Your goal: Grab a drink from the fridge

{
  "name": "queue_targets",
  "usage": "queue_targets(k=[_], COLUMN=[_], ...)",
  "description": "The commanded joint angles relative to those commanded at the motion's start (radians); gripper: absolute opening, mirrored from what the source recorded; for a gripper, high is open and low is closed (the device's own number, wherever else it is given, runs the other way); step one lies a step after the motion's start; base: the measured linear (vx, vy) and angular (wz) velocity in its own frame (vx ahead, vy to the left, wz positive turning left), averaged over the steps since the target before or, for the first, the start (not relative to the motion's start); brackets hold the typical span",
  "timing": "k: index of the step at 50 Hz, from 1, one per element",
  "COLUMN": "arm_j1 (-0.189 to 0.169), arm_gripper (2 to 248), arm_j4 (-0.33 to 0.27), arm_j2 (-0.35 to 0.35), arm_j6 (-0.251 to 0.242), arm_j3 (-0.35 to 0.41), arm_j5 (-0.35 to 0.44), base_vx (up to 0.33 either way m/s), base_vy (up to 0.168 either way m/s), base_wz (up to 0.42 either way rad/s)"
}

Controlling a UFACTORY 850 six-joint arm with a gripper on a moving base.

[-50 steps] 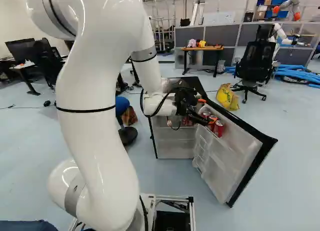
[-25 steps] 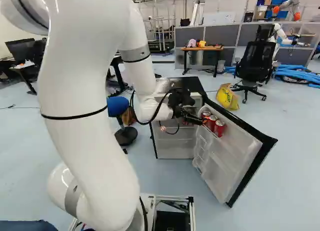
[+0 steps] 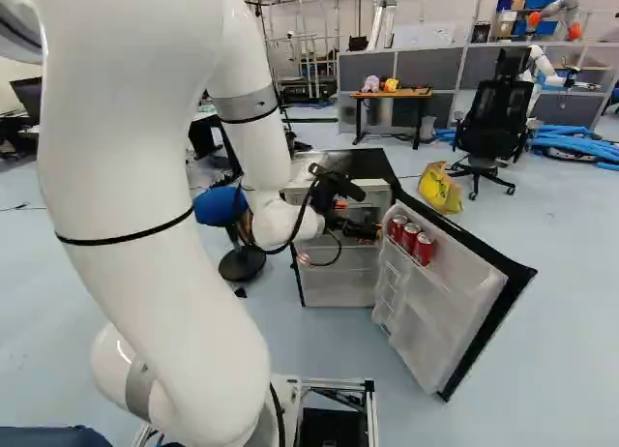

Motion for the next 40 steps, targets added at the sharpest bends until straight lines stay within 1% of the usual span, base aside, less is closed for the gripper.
queue_targets(k=[13,19,40], arm_j1=[0.0,0.0,0.0], arm_gripper=[247,247,247], arm_j4=[-0.134,-0.19,-0.193], arm_j2=[-0.001,-0.013,-0.083], arm_j6=[0.0,0.0,0.0], arm_j3=[0.0,-0.003,-0.023], arm_j5=[-0.006,-0.006,-0.006], base_vx=[0.0,0.0,0.0], base_vy=[0.0,0.0,0.0], base_wz=[0.0,0.0,0.0])
